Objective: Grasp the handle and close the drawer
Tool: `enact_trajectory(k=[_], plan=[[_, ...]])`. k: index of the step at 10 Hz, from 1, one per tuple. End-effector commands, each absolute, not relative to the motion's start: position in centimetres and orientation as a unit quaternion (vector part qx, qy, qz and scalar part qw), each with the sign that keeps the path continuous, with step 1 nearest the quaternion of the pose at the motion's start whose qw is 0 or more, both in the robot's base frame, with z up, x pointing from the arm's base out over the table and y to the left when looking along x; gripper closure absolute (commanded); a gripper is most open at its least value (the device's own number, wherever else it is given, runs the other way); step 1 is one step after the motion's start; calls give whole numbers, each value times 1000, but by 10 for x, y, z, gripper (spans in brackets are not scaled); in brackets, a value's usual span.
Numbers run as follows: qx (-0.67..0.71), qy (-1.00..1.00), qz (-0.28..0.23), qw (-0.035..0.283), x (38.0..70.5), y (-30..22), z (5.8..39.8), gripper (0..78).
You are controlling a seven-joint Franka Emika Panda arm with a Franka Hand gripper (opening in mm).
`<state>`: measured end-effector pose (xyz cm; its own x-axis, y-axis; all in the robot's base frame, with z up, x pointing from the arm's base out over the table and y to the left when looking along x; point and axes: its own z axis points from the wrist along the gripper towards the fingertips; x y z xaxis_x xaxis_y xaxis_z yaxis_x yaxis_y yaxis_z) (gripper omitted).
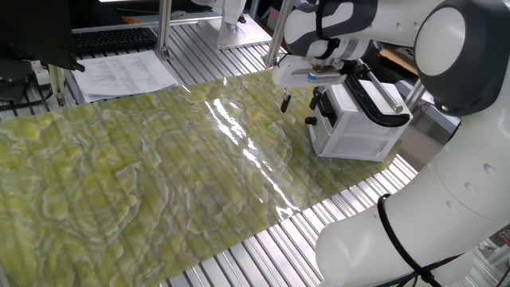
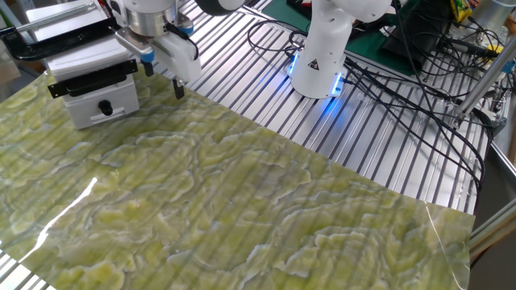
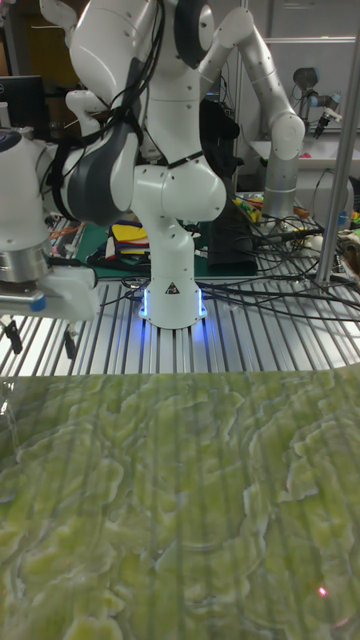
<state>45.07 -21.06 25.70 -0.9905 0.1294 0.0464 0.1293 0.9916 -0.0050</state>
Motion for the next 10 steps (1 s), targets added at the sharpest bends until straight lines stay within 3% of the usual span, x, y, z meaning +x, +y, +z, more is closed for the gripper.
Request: enact_trajectory(k=[1,7,9,10], plan=[[-102,-995,3,20,454,-160,274,2],[-129,-992,-3,10,450,-93,279,2],[-127,-992,2,14,453,-98,283,2],[-96,-995,20,13,458,-131,280,2]])
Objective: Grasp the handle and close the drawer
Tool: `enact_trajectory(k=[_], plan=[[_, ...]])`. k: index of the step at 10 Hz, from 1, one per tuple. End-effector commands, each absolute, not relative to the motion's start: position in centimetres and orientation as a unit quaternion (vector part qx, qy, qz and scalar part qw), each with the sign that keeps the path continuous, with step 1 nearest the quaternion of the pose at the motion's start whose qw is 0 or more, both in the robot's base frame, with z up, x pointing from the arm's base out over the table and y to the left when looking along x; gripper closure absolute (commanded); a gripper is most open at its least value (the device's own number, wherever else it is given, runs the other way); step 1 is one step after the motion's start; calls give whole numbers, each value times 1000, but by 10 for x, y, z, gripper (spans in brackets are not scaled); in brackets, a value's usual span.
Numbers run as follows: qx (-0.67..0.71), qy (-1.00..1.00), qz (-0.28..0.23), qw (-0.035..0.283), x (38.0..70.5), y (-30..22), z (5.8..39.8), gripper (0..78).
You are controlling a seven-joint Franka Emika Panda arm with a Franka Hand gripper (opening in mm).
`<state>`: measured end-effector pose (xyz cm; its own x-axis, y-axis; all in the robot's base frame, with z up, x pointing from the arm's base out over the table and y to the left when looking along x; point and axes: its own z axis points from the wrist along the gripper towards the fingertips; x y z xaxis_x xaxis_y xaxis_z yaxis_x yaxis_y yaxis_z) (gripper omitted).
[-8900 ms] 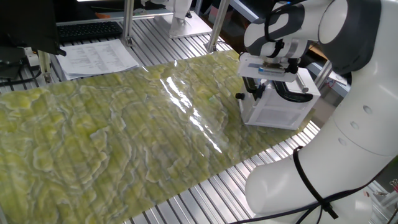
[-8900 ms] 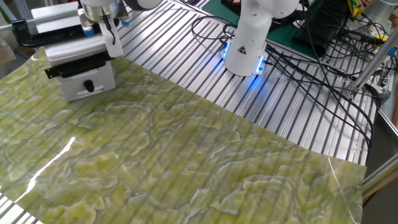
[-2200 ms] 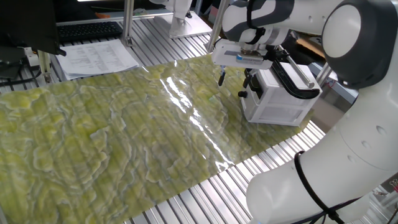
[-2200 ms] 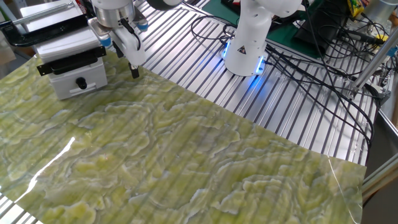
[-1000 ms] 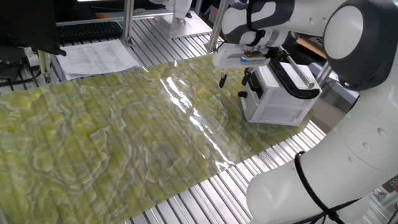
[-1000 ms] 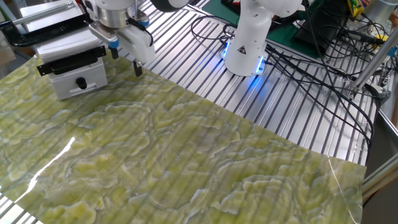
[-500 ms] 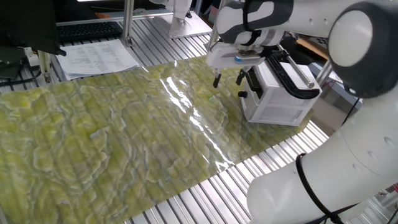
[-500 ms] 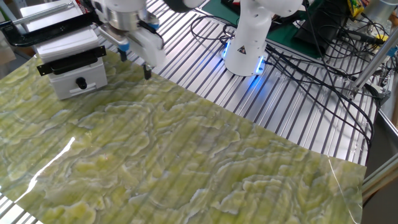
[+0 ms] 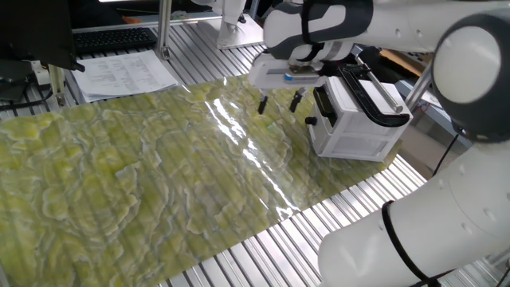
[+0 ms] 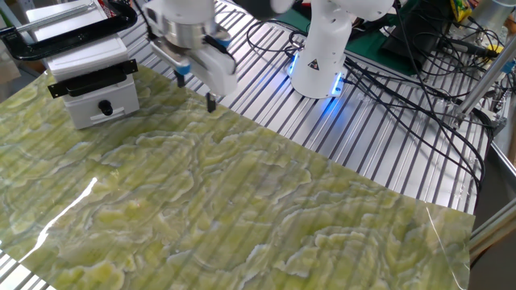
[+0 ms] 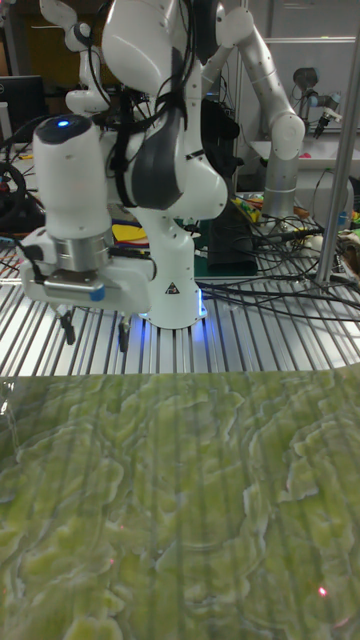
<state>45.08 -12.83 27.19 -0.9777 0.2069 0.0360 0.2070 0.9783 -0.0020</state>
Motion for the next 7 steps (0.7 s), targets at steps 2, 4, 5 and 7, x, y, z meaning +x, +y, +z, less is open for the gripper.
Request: enact_trajectory(k=[2,4,5,7], plan=[[-73,-997,4,17,463,-205,267,2],[-63,-998,1,20,462,-245,258,2],[-61,-998,-7,19,462,-245,258,2],[-88,-996,-3,20,462,-245,258,2]])
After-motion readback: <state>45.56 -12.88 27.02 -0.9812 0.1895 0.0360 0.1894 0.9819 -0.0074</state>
